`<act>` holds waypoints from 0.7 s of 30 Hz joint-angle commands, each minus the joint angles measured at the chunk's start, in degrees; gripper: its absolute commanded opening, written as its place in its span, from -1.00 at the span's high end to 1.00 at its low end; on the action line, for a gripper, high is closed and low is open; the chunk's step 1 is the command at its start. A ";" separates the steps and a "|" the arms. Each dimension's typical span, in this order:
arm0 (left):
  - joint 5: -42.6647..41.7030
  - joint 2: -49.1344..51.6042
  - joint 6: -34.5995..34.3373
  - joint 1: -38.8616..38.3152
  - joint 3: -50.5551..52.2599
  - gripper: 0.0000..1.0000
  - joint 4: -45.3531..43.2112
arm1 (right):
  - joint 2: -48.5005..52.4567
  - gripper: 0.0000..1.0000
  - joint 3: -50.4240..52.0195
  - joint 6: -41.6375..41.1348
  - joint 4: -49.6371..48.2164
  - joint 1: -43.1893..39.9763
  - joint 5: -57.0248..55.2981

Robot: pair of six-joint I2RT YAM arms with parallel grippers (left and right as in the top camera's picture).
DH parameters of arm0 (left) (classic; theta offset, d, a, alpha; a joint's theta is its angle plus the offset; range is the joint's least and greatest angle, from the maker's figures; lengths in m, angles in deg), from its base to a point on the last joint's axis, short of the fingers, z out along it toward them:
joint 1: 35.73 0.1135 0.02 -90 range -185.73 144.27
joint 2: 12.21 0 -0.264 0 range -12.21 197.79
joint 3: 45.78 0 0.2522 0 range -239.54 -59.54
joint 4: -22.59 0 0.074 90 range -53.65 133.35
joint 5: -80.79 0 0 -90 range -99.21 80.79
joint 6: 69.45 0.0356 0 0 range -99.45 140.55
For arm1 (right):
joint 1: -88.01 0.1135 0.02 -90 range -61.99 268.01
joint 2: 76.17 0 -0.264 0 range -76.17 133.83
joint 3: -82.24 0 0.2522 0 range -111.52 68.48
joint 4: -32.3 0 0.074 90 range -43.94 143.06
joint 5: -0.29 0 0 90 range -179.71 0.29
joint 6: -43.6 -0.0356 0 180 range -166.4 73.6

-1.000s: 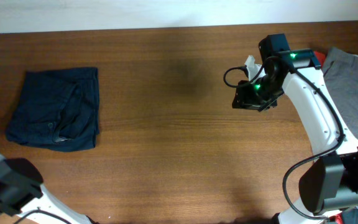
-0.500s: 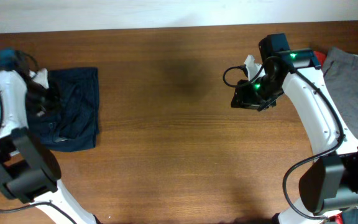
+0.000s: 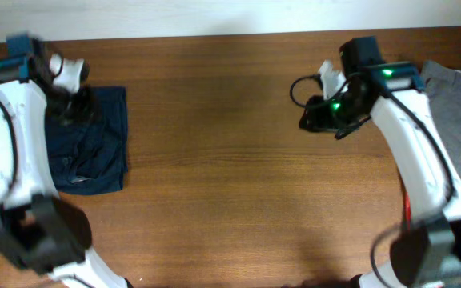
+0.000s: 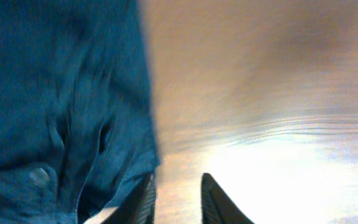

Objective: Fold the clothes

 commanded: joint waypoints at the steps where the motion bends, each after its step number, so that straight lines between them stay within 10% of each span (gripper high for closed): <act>1: 3.98 -14.34 3.93 -6.71 -4.13 0.27 1.09 | -12.87 0.20 -3.67 1.05 -1.29 0.15 -0.79; 8: 5.88 -30.23 3.87 -11.61 -4.13 -0.49 2.80 | -29.97 -0.15 -3.67 1.03 -0.90 0.15 -4.39; 10: 5.64 -33.14 2.86 -11.61 -4.11 -0.58 3.69 | -33.55 -0.75 -3.67 1.03 -0.61 0.15 -4.42; 11: 5.66 -35.04 1.60 -11.61 -4.11 -0.98 4.11 | -35.91 -0.98 -3.67 1.03 -0.63 0.15 -4.63; 21: 5.75 -40.48 0.46 -11.61 -4.11 -0.98 6.12 | -44.30 -0.98 -3.67 1.03 -0.59 0.15 -4.81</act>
